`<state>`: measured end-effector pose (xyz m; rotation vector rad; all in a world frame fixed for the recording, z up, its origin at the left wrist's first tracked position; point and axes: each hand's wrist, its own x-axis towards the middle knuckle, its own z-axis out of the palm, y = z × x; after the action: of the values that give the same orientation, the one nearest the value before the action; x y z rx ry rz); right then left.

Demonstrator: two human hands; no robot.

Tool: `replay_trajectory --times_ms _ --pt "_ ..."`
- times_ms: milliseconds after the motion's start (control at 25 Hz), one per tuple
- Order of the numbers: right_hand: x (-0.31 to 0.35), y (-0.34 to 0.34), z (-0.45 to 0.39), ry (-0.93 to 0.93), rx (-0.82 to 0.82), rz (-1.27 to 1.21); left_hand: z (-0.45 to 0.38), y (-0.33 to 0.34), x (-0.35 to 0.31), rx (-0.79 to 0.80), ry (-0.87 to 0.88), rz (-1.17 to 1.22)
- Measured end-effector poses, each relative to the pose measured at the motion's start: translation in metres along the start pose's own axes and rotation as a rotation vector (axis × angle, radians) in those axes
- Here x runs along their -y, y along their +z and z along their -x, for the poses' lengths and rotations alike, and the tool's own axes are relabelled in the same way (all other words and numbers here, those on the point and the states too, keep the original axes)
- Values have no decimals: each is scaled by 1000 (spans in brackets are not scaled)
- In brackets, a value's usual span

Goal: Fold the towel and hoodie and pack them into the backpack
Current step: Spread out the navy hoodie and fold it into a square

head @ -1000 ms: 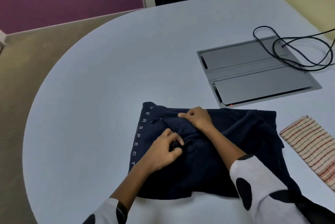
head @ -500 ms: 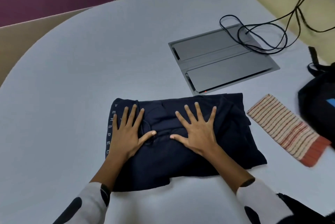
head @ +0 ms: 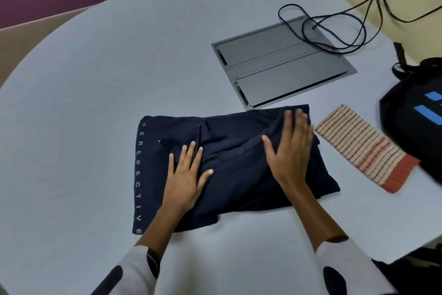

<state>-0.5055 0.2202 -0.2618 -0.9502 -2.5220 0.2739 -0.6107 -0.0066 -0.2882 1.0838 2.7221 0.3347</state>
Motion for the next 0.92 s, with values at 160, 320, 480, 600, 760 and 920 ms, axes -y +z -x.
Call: replay_trajectory --times_ms 160,320,480,600,760,920 --pt "-10 -2 -9 131 418 279 -19 -6 4 -186 -87 100" --pt "-16 12 -26 72 601 330 -13 0 12 -122 30 -81" --pt "-13 13 -27 131 633 302 -12 -8 16 30 113 -155" --pt "-7 10 -17 165 430 216 3 -26 18 -175 124 -30" --pt "-2 13 1 88 467 172 29 -47 42 -437 -373 252" --pt "-3 7 -19 96 715 255 37 -63 72 -204 -810 765"
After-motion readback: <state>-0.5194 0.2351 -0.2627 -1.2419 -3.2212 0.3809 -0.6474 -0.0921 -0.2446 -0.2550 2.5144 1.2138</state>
